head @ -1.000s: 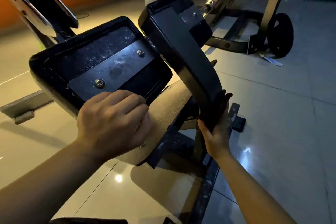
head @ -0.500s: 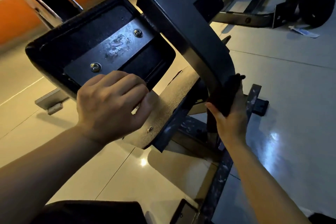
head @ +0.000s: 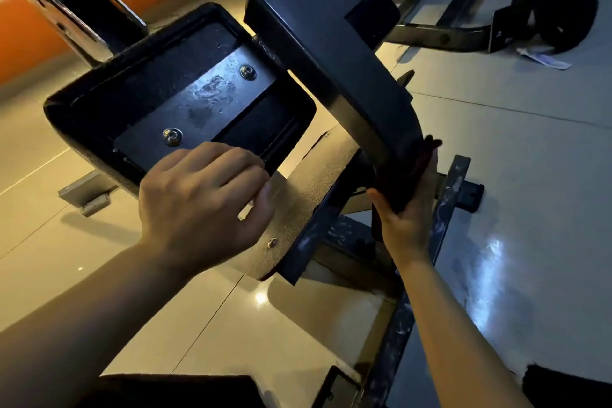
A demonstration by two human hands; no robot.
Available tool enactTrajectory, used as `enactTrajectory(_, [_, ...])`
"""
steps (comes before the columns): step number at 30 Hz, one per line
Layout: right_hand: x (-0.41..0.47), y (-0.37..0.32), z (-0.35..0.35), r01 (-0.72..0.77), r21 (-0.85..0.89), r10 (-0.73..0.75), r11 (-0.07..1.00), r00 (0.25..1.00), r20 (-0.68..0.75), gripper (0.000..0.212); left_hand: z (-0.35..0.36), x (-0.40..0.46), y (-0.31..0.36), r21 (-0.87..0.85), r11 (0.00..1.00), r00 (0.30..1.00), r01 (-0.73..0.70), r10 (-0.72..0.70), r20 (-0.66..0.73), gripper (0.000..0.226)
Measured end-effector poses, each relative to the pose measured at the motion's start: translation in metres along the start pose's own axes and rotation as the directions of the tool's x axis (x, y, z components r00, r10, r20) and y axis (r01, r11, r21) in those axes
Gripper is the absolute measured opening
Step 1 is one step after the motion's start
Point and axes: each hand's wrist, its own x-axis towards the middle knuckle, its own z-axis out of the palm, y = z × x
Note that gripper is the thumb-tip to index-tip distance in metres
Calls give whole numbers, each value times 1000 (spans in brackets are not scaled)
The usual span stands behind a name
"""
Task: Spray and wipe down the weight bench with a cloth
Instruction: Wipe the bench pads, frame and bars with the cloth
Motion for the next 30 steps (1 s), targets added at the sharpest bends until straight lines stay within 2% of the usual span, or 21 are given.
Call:
enactTrajectory(2, [-21, 24, -2, -132, -5, 132, 991, 990, 41, 106, -1, 1, -1, 4, 1000, 1000, 2, -2, 7, 28])
enactTrajectory(10, [-59, 78, -4, -292, -185, 319, 938, 938, 133, 101, -1, 1, 0, 38, 999, 999, -9, 7, 38, 24])
enactTrajectory(15, [-61, 80, -9, -371, -185, 404, 910, 893, 197, 107, -1, 3, 0, 63, 998, 998, -21, 17, 62, 21])
enactTrajectory(17, [-56, 60, -12, -260, -138, 282, 956, 944, 170, 99, -2, 2, 1, 70, 997, 998, -15, 11, 64, 20])
enactTrajectory(20, [-21, 11, -17, -69, -70, 78, 995, 988, 133, 101, -2, 2, 0, 87, 996, 997, -16, 9, 76, 21])
enactTrajectory(24, [35, -42, -17, 264, -202, -232, 943, 958, 166, 92, -5, 5, 1, 98, 995, 990, -16, 3, 140, 23])
enactTrajectory(26, [37, -40, -11, 289, -173, -271, 942, 955, 123, 91, -8, 6, 0, 120, 991, 987, -54, 34, 160, 24])
enactTrajectory(28, [27, -30, -5, 195, -84, -192, 977, 981, 40, 98, -7, 4, 6, 106, 987, 981, -122, 103, 163, 23])
enactTrajectory(30, [16, -12, -2, 105, -4, -105, 994, 994, 0, 104, -1, -6, 33, -16, 990, 976, -137, 137, 171, 23])
